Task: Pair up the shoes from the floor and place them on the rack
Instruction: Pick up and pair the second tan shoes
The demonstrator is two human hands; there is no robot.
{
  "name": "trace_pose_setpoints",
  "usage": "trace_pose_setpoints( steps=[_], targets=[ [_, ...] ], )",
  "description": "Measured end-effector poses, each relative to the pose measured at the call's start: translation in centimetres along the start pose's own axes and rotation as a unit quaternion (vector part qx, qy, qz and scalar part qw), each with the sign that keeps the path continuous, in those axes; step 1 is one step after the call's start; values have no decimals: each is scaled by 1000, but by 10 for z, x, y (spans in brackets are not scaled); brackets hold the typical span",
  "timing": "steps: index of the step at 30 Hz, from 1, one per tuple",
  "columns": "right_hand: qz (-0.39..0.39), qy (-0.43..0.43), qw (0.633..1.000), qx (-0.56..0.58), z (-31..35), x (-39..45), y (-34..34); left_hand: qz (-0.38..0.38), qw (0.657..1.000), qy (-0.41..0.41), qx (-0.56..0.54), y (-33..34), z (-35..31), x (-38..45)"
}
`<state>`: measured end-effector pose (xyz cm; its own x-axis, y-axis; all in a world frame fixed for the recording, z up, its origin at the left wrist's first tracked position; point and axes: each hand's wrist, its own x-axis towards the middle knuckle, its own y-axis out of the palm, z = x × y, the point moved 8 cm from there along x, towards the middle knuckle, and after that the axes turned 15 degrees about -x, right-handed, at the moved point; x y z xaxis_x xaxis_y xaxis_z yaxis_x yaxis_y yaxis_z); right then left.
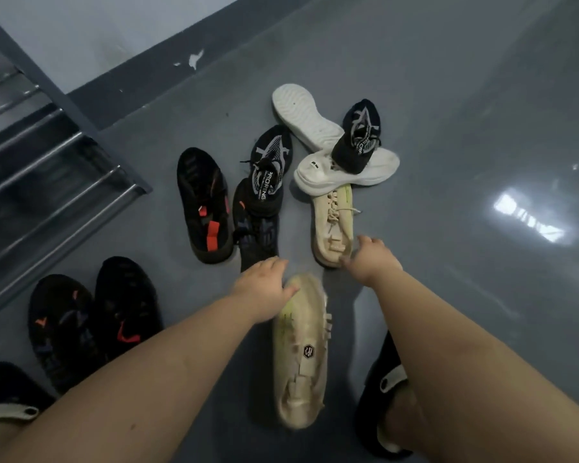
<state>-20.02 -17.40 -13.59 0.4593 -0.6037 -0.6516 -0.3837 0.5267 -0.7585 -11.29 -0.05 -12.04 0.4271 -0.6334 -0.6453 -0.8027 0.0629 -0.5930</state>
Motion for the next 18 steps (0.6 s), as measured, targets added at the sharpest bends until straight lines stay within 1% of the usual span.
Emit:
trace_pose_setpoints(
  steps=[4, 7, 11, 12, 14, 16, 18],
  targets=[
    [27, 30, 988, 147, -4, 23, 16, 25, 995, -13, -93, 11, -13, 35],
    [23, 41, 964, 261, -3, 37, 27, 27, 991, -21, -128, 13, -22, 66],
    [4, 66, 931, 358, -8, 54, 36, 31, 972, -64, -226, 22, -23, 99],
    [9, 77, 917, 391, -11, 57, 38, 28, 964, -73, -254, 25, -21, 106],
    [30, 96, 875, 474, -15, 60, 44, 17, 942, -91, -323, 35, -17, 115],
    [50, 108, 833, 540, -16, 57, 46, -19, 911, -104, -398, 39, -17, 117],
    [62, 112, 800, 586, -14, 52, 43, -55, 877, -109, -465, 37, -16, 117]
  ],
)
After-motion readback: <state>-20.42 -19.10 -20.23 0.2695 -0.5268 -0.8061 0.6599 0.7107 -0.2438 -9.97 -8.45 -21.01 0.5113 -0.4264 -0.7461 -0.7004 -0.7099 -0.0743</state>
